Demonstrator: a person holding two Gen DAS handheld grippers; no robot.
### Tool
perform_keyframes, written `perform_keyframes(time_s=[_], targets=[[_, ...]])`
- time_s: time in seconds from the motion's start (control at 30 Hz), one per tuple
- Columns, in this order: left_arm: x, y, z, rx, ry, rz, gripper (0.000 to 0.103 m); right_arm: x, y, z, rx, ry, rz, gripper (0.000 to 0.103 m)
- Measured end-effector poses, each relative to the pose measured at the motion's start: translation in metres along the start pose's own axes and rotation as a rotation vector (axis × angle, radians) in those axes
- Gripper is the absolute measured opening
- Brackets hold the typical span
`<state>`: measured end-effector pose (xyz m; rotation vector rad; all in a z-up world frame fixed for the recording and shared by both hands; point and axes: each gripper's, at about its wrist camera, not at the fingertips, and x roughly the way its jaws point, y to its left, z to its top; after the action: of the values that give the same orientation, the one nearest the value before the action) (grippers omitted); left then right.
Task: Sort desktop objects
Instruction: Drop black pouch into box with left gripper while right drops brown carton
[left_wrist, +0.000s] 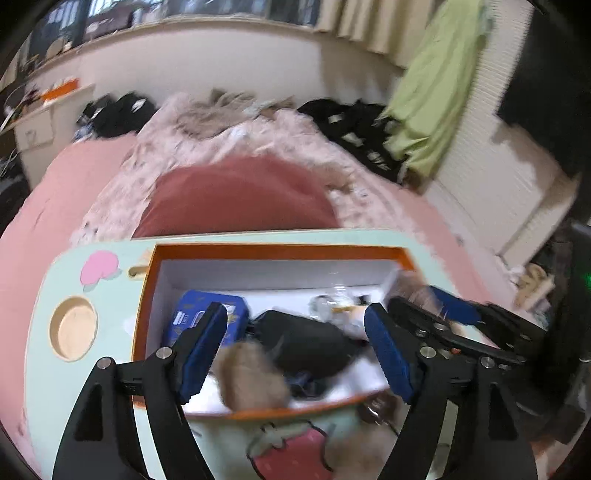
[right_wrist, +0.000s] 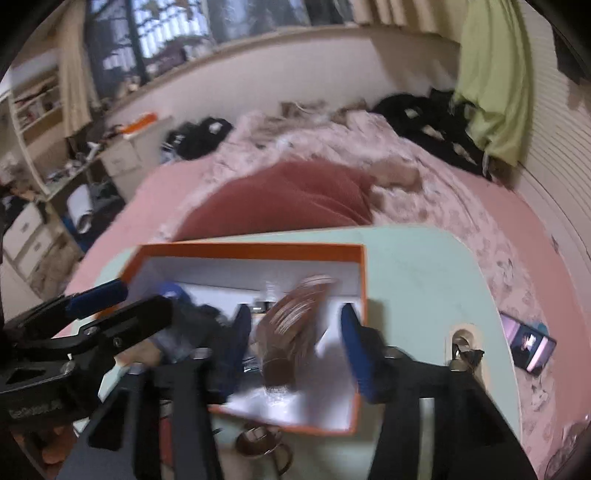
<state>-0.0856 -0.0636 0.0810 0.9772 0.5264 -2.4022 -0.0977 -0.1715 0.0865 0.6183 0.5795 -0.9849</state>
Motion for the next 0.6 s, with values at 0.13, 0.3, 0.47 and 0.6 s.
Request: perform_keyframes(time_s=[0.13,0.3,0.47,0.6], targets=[[-0.010,0.011,-0.012,-0.047,-0.037,-0.069,0.077,-0.024,-0.013,-0.008,0.044,-0.063,0.064,0.059],[-0.052,-0.002,-0.038,0.046,-0.077,-0.022,0.078,-0.068,-0.008,-0.039,-0.008,-0.147,0.001,0.080],[-0.067,-0.015,-0.082,0.159,-0.019,0.022,0.082,-0.078,0.007,-0.088,-0.134,-0.088,-0.072,0.080],[-0.057,-0.019,-0.116,0.218,0.026,0.078,0.082,-0.071,0.005,-0.122,-0.156,-0.051,-0.092,0.080]])
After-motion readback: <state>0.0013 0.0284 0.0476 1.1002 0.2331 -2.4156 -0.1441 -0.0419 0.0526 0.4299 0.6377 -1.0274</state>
